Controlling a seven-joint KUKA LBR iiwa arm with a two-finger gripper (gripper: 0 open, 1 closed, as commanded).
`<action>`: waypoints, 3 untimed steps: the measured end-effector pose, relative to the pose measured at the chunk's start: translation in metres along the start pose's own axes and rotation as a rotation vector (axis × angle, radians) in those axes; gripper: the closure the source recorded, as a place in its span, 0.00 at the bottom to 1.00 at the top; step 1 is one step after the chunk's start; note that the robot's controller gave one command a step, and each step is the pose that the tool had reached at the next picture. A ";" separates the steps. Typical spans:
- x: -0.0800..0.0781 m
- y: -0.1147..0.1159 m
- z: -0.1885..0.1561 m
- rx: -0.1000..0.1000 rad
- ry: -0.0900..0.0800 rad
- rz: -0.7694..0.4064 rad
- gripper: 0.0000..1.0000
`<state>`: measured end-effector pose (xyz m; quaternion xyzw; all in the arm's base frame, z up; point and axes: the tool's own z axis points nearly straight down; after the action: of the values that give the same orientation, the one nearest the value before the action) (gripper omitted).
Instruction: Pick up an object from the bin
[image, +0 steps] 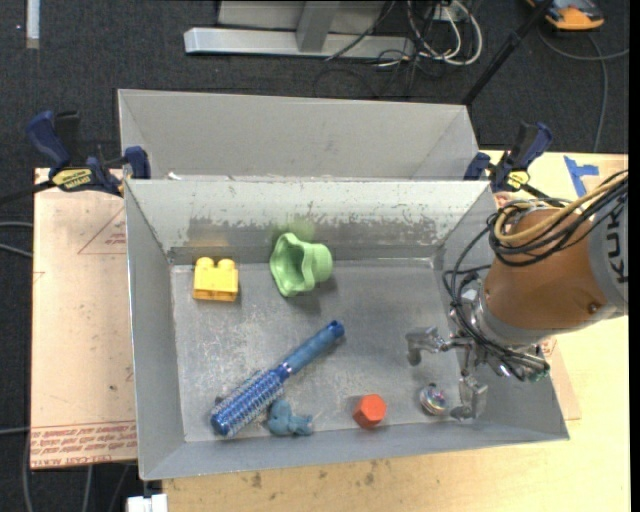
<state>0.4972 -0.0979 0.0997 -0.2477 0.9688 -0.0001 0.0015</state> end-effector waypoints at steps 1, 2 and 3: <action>0.005 0.013 0.029 0.004 -0.007 -0.471 0.00; 0.004 0.013 0.028 0.005 -0.009 -0.471 0.00; 0.004 0.014 0.029 0.003 -0.007 -0.471 1.00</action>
Offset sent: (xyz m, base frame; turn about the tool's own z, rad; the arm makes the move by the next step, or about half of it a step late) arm -0.0138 0.0074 -0.0297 -0.4705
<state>0.4871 -0.0878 0.0708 -0.4668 0.8843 -0.0012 0.0053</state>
